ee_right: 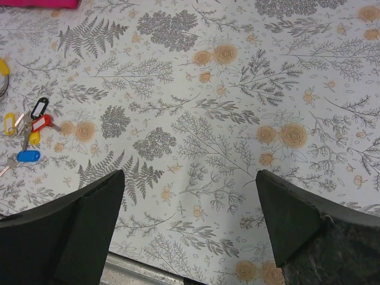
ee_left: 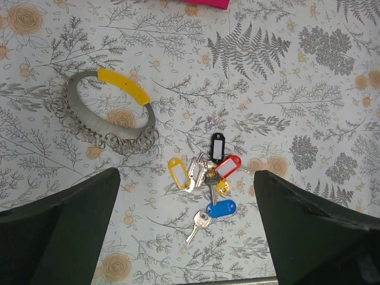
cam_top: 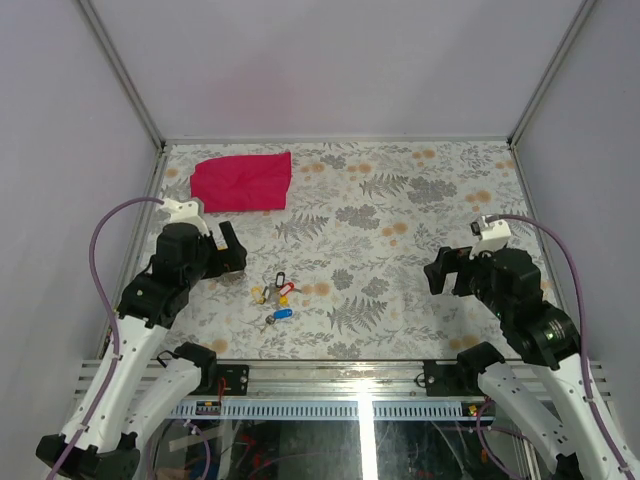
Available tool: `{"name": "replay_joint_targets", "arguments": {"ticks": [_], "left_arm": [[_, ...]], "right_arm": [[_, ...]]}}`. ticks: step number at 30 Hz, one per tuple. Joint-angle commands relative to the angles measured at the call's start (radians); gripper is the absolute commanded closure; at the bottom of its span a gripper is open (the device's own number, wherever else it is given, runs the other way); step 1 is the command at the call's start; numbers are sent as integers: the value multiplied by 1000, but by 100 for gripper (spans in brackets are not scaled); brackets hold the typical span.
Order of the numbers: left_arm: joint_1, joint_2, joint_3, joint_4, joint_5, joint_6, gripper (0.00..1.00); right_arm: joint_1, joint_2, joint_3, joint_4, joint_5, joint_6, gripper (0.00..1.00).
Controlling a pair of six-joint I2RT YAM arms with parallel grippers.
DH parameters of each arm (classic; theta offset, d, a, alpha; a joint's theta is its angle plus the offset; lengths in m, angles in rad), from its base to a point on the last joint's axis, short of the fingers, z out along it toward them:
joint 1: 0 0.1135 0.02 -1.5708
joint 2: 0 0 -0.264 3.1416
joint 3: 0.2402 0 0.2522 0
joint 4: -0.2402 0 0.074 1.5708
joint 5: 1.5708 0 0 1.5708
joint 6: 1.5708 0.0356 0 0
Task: Put the keys on the keyring
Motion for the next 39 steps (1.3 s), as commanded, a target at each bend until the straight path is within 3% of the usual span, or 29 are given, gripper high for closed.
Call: {"name": "replay_joint_targets", "arguments": {"ticks": [1,11,23,29,34,39], "left_arm": [[8,16,34,74,16,-20,0],[10,57,64,89,21,-14,0],[13,216,86,82,40,-80,0],[13,288,54,117,24,-135,0],[8,364,18,177,103,-189,0],[-68,385,-46,224,62,-252,0]], "right_arm": [[-16,37,43,73,-13,23,1],[-23,151,74,76,38,87,1],[-25,418,101,63,-42,138,1],[-25,458,88,119,-87,118,1],[-25,487,72,121,-139,85,1],[-26,465,32,125,-155,69,1]]}}
